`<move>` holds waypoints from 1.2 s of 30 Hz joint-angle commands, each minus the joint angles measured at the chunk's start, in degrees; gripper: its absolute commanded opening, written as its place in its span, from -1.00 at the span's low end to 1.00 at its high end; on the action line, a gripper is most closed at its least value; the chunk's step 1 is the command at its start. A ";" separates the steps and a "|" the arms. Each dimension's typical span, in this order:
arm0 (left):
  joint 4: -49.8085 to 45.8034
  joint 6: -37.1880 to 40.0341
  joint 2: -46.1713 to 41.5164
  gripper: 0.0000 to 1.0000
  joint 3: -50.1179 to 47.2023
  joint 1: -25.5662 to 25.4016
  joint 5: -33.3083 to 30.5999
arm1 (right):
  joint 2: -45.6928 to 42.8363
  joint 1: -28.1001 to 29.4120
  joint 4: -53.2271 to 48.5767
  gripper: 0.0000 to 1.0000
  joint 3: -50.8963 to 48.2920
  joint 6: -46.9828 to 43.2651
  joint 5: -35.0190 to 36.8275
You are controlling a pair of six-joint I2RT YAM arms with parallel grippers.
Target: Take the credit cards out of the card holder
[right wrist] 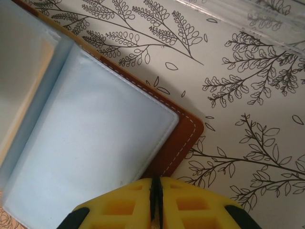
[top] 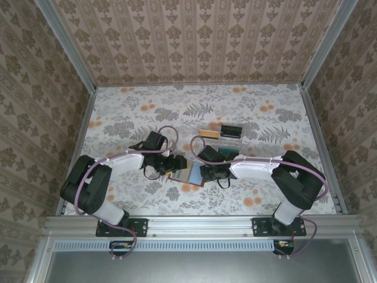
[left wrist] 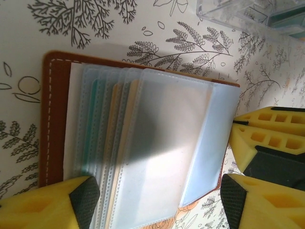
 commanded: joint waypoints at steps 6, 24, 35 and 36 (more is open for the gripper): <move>-6.15 1.35 -4.81 0.38 0.07 0.01 -6.69 | 3.46 0.86 -3.36 -0.73 -1.12 1.07 0.13; -1.91 0.74 0.02 0.17 -0.93 0.41 -1.90 | 3.85 0.83 -3.09 -0.73 -1.22 1.33 0.05; 1.24 0.15 1.61 0.54 -1.16 -0.90 2.33 | 4.12 0.92 -2.96 -0.73 -0.97 1.33 -0.12; 1.37 0.15 1.57 0.62 -1.16 -0.99 2.49 | 4.17 0.88 -2.95 -0.73 -0.94 1.33 -0.12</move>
